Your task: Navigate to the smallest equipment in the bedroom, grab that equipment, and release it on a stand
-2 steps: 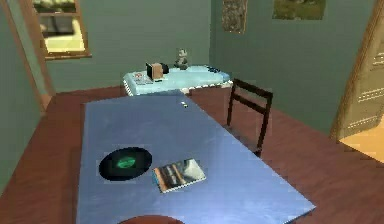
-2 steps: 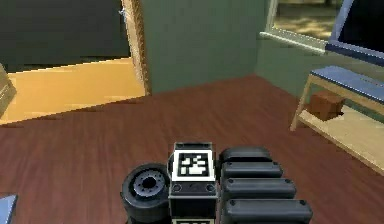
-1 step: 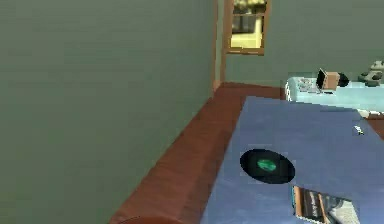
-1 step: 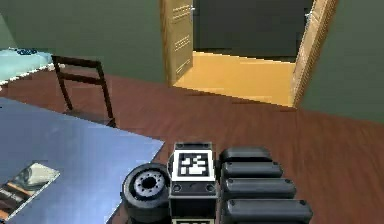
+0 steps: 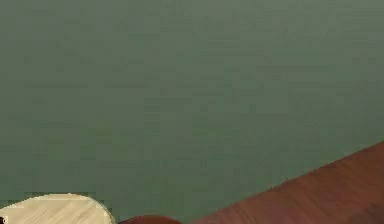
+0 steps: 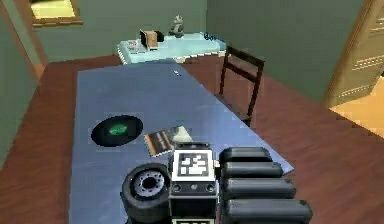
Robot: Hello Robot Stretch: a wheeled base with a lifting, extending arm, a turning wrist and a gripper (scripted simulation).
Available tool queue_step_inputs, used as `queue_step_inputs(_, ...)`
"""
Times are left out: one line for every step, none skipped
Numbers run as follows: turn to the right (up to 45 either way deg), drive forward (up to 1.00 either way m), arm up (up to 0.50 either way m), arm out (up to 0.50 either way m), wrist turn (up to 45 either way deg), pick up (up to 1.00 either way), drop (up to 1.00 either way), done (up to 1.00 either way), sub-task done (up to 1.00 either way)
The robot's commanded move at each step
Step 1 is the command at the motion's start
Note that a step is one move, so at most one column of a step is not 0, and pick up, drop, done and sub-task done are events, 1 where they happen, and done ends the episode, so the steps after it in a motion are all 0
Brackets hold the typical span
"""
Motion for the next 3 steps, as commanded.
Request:
queue_step_inputs(-42.0,0.0,0.0,0.0,0.0,0.0,0.0,0.0,0.0)
queue_step_inputs(-45.0,0.0,0.0,0.0,0.0,0.0,0.0,0.0,0.0)
queue_step_inputs(-45.0,0.0,0.0,0.0,0.0,0.0,0.0,0.0,0.0)
